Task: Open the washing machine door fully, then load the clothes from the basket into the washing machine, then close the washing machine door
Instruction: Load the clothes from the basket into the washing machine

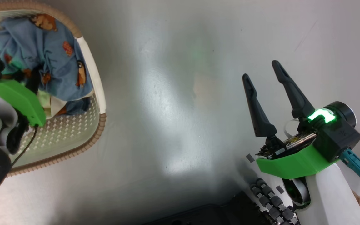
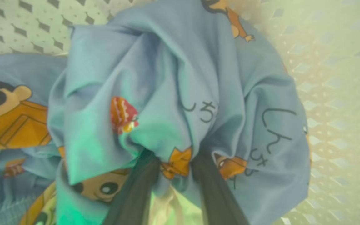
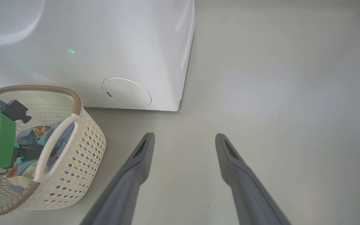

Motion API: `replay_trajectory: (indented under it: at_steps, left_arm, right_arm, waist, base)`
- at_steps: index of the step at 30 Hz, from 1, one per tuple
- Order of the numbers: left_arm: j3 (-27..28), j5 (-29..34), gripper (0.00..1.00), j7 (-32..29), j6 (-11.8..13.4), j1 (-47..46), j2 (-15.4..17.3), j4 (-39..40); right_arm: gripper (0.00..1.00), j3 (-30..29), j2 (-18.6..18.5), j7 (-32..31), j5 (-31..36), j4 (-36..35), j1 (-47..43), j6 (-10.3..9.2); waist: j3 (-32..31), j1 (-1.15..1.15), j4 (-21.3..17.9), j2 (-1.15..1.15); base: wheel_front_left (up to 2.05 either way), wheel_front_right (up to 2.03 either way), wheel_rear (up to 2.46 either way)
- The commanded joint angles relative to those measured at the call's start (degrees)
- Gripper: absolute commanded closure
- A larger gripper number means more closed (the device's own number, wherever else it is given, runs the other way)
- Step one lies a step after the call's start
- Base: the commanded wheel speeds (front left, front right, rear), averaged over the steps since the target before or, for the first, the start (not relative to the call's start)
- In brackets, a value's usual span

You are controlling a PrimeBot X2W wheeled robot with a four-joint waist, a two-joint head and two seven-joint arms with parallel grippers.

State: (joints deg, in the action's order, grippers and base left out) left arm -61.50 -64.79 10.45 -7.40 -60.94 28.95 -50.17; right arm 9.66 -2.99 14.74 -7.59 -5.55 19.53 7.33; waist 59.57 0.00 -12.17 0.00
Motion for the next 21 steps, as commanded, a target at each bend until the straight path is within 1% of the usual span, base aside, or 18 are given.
replay_trajectory:
  at_steps: [1,2,7,11,14,17,21]
  left_arm:
    - [0.37,0.64,0.82,0.62,-0.09,0.16,1.27,-0.16]
    - [-0.31,0.75,1.0,1.04,-0.09,-0.21,0.93,-0.39]
    - [-1.86,0.06,1.0,3.12,-0.09,-1.37,-0.12,-2.08]
    - [-0.2,-1.42,1.0,4.44,-0.09,0.03,-0.51,-1.99]
    - [4.68,0.71,1.0,4.51,-0.09,2.36,-0.04,0.03]
    - [11.66,4.48,1.0,4.52,-0.09,7.02,0.32,2.45]
    - [21.55,10.2,1.0,4.53,-0.09,15.26,-0.77,6.34]
  right_arm:
    - [0.0,0.7,0.12,0.26,0.34,-1.35,-3.33,0.16]
    - [0.0,0.57,0.12,0.26,0.34,-1.31,-3.32,0.16]
    - [0.0,0.48,0.12,0.26,-0.29,-0.87,-2.0,0.16]
    - [0.0,0.07,0.12,0.26,-1.03,0.38,-0.3,0.16]
    - [0.0,-0.69,0.12,0.26,-1.32,1.34,-0.12,0.16]
    - [0.0,-1.09,0.12,0.26,-1.41,2.58,-0.36,0.16]
    - [0.0,-1.76,0.12,0.26,-1.44,4.23,-1.6,0.16]
  waist:
    - [0.14,0.0,0.35,0.0]
    - [0.18,0.0,0.51,0.0]
    - [0.12,0.0,1.27,0.0]
    - [-2.55,0.0,3.05,0.0]
    - [-5.53,0.0,4.57,0.0]
    - [-9.19,0.0,5.8,0.0]
    - [-14.8,0.0,7.33,0.0]
  base:
    - [0.0,0.0,0.0]
    - [0.0,0.0,0.0]
    - [0.0,0.0,0.0]
    - [0.0,0.0,0.0]
    - [0.0,0.0,0.0]
    - [0.0,0.0,0.0]
    - [0.0,0.0,0.0]
